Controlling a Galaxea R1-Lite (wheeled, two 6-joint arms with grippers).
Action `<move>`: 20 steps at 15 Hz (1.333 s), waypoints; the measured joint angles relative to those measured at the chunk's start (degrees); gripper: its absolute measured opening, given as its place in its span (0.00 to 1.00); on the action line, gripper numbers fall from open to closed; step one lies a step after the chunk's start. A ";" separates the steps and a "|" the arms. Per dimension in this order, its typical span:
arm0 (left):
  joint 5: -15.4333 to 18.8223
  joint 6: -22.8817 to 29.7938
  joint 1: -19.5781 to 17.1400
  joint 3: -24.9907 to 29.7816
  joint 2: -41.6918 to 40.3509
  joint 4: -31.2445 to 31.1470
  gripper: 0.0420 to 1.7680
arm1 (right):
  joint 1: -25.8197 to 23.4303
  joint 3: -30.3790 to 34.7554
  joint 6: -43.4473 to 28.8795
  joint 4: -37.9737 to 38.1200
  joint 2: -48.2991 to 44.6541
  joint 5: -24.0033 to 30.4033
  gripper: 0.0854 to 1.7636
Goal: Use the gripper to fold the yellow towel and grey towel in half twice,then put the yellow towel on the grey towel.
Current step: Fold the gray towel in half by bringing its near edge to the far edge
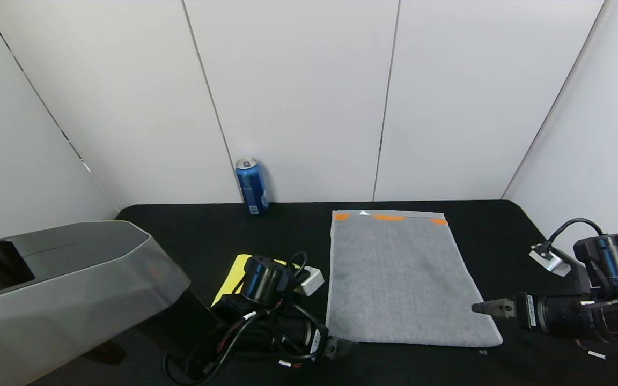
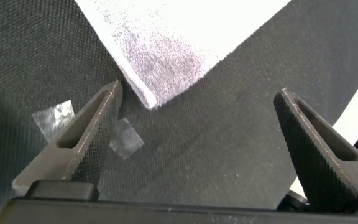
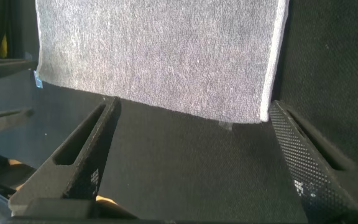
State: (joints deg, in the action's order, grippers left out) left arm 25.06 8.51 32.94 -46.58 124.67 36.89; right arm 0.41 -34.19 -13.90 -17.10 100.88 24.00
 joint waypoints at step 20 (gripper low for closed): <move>0.09 0.07 1.73 -1.49 1.71 0.11 0.97 | -1.35 1.04 -0.06 0.00 -1.10 0.05 0.97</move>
State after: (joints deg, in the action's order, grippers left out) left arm 25.15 8.58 34.67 -48.07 126.38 37.00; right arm -0.94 -33.16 -13.96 -17.10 99.78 24.05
